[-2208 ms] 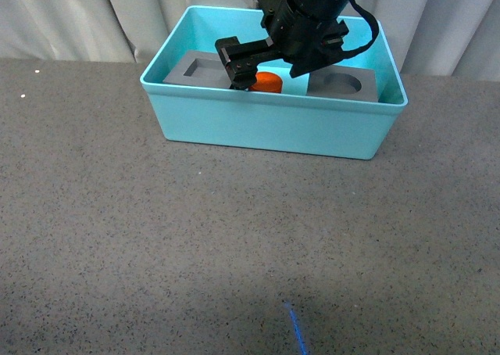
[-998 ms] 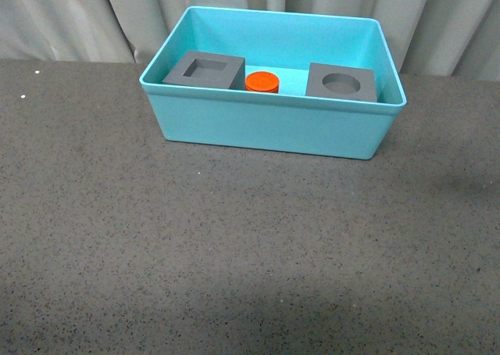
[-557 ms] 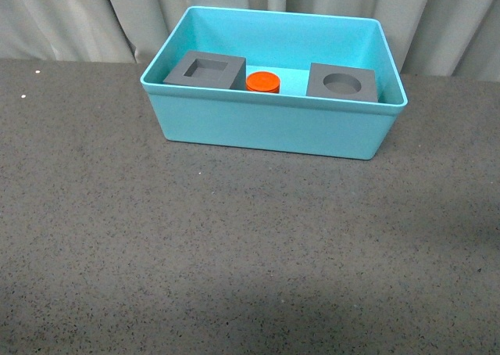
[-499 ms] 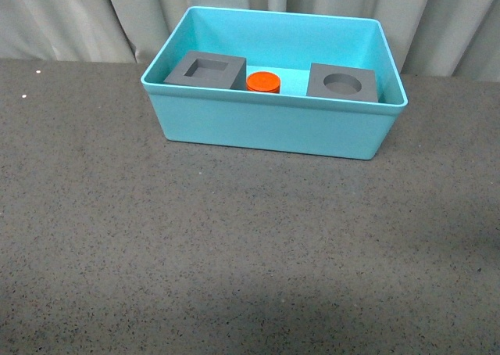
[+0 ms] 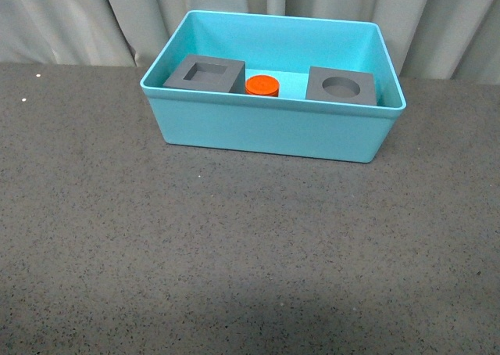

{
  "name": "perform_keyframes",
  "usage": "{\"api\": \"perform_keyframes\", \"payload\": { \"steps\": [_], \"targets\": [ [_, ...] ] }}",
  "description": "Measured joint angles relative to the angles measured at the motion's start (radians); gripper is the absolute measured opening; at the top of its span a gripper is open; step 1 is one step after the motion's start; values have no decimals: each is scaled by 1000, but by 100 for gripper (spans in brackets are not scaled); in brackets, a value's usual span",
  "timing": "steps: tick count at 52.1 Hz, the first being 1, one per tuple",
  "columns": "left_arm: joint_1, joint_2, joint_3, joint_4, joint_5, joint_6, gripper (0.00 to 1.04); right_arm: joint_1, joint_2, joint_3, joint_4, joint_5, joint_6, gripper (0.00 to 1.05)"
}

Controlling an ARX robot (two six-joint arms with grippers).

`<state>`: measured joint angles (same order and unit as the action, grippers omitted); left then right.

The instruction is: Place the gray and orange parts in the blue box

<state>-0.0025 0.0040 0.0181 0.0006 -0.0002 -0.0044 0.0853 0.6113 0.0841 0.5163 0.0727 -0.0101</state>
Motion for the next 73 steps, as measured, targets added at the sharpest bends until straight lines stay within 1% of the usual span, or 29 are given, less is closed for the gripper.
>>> {"api": "perform_keyframes", "payload": {
  "steps": [1, 2, 5, 7, 15, 18, 22, 45, 59, 60, 63, 73],
  "targets": [
    [0, 0, 0, 0, 0, 0, 98, -28, -16, -6, -11, -43, 0, 0],
    [0, 0, 0, 0, 0, 0, 98, -45, -27, -9, -18, -57, 0, 0],
    [0, 0, 0, 0, 0, 0, 98, -79, -65, -20, -40, -63, 1, 0],
    [0, 0, 0, 0, 0, 0, 98, -82, -89, -27, -56, -66, 1, 0],
    [0, 0, 0, 0, 0, 0, 98, -83, -165, -51, -110, -71, 1, 0],
    [0, 0, 0, 0, 0, 0, 98, -83, -175, -74, -85, -71, 1, 0],
    [0, 0, 0, 0, 0, 0, 98, -83, -193, -80, -100, -71, 1, 0],
    [0, 0, 0, 0, 0, 0, 98, -83, -371, -80, -272, -71, 1, 0],
    [0, 0, 0, 0, 0, 0, 98, -83, -439, -80, -341, -71, 1, 0],
    [0, 0, 0, 0, 0, 0, 98, -83, -461, -79, -364, -71, 1, 0],
    [0, 0, 0, 0, -1, 0, 98, -83, -564, -79, -501, -74, 0, 0],
    [0, 0, 0, 0, 0, 0, 98, -83, -606, -79, -515, -74, 0, 0]
  ]
}}
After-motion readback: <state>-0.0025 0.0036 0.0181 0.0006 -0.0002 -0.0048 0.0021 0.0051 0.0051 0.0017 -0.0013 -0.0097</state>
